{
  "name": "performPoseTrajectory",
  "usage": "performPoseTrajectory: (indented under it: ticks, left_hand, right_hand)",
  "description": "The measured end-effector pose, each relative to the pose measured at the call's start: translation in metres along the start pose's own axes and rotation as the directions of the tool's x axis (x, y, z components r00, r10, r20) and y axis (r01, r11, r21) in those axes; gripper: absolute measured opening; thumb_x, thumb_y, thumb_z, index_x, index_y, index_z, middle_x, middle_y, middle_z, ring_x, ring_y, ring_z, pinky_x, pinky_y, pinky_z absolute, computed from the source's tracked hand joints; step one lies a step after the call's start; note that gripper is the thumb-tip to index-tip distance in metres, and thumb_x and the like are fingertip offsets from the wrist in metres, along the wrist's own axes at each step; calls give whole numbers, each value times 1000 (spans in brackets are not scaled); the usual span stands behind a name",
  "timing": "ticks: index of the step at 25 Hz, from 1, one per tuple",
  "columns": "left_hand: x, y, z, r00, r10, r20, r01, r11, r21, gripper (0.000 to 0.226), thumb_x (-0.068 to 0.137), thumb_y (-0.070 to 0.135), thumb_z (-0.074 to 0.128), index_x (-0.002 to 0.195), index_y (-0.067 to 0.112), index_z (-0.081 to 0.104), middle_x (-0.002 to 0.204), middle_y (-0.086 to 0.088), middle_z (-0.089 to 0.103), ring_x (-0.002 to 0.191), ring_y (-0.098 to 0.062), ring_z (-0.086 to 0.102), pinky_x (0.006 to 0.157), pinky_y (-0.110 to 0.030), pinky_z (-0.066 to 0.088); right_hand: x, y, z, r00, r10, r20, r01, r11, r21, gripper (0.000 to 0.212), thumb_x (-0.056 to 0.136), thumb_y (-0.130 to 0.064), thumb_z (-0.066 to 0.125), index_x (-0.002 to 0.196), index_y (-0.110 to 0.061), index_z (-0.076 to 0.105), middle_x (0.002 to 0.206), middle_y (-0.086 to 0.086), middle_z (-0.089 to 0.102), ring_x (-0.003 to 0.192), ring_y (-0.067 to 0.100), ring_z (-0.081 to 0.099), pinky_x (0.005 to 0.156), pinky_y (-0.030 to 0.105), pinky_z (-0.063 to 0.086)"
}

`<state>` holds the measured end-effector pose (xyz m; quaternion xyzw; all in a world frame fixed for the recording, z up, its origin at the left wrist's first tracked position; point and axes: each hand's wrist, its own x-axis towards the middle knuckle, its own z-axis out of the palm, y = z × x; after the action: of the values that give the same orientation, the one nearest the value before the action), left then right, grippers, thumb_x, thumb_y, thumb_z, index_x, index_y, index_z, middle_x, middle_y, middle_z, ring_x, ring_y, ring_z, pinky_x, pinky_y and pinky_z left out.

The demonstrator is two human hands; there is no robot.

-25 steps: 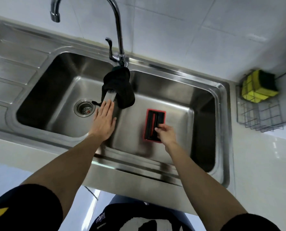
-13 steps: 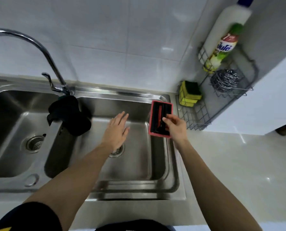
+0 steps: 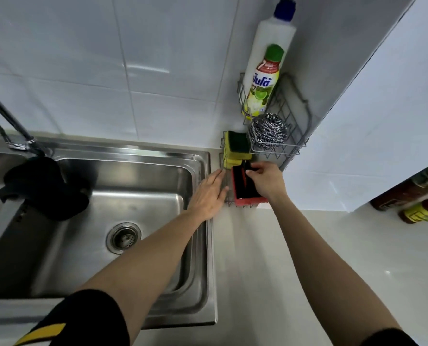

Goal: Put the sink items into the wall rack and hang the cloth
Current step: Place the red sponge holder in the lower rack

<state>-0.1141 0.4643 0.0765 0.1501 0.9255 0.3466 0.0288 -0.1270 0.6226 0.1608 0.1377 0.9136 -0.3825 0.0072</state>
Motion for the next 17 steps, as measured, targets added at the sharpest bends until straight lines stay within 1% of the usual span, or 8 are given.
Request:
performPoseTrajectory:
  ticks: [3,6,8,13,17]
  left_hand:
    - [10,3,11,1000,11,27,-12,999,45,58,101,28,35,153,13,16,160,-6,19,147,-21,20,122,-41,17]
    - [12,-1,15,998,-10,57,5,996,90,59,100,26,36,153,15,12,161,-4,15,148,-21,16,122,-38,12]
    - [12,-3,16,998,-10,65,3,995,99,60,100,26,35,153,15,10,162,-4,12,148,-21,14,122,-39,12]
    - [12,-3,15,996,-22,92,13,995,100,61,101,31,33,154,17,6,162,-3,10,149,-21,12,122,-39,10]
    - [12,-4,13,994,-23,109,14,997,75,61,101,31,33,153,16,6,162,-3,9,149,-21,10,122,-42,12]
  right_hand:
    - [16,0,3,997,-13,70,18,997,-78,32,91,-21,63,120,-11,67,121,9,69,114,27,62,96,32,48]
    - [30,0,8,990,-8,141,31,986,-165,30,92,-22,60,119,-12,69,122,10,68,114,29,62,99,36,49]
    - [39,1,11,986,4,164,27,982,-185,27,93,-22,59,116,-12,70,121,12,68,114,30,62,98,36,49]
    - [53,0,24,987,14,159,26,969,-245,34,95,-20,54,128,-15,61,131,12,62,120,31,58,99,36,48]
    - [56,3,30,990,23,140,11,972,-237,30,97,-21,51,126,-21,59,129,9,62,116,30,60,95,37,51]
